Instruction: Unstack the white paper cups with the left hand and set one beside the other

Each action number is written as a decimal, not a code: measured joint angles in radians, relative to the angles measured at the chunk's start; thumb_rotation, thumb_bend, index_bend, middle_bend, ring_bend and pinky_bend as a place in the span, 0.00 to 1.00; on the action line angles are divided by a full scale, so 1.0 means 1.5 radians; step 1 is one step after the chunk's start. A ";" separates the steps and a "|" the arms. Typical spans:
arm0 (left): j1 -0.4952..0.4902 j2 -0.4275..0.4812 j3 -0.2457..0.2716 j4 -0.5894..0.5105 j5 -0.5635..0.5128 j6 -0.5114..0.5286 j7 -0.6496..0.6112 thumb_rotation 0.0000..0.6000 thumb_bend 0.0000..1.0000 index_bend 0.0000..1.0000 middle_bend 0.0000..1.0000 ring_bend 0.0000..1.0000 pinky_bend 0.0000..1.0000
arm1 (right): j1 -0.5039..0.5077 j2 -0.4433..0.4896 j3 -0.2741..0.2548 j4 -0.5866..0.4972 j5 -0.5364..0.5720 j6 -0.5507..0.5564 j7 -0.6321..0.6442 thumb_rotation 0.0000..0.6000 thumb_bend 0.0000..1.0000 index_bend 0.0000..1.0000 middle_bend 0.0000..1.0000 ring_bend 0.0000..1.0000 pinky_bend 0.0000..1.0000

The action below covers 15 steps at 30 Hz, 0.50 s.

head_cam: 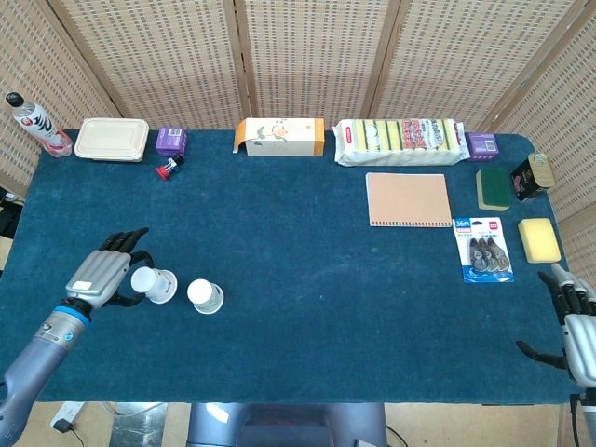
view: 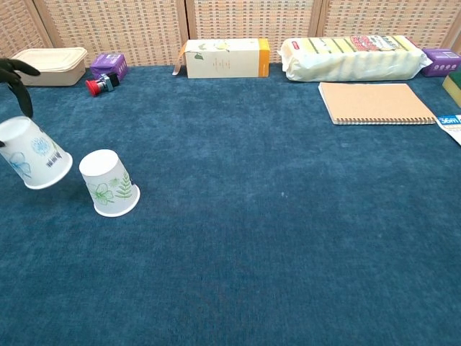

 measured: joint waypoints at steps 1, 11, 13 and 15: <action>-0.001 -0.010 0.000 0.009 -0.003 -0.004 0.001 1.00 0.25 0.40 0.00 0.00 0.00 | 0.000 0.000 0.000 0.000 0.000 0.000 0.001 1.00 0.00 0.04 0.00 0.00 0.00; -0.018 -0.068 -0.003 0.035 -0.033 -0.012 0.058 1.00 0.26 0.40 0.00 0.00 0.00 | 0.000 0.004 -0.001 0.002 -0.002 -0.001 0.013 1.00 0.00 0.04 0.00 0.00 0.00; -0.023 -0.077 -0.004 0.034 -0.044 -0.010 0.077 1.00 0.26 0.40 0.00 0.00 0.00 | -0.001 0.006 0.000 0.003 -0.001 0.001 0.017 1.00 0.00 0.04 0.00 0.00 0.00; -0.029 -0.090 -0.005 0.034 -0.060 -0.009 0.097 1.00 0.26 0.40 0.00 0.00 0.00 | -0.002 0.007 0.001 0.004 -0.001 0.002 0.019 1.00 0.00 0.04 0.00 0.00 0.00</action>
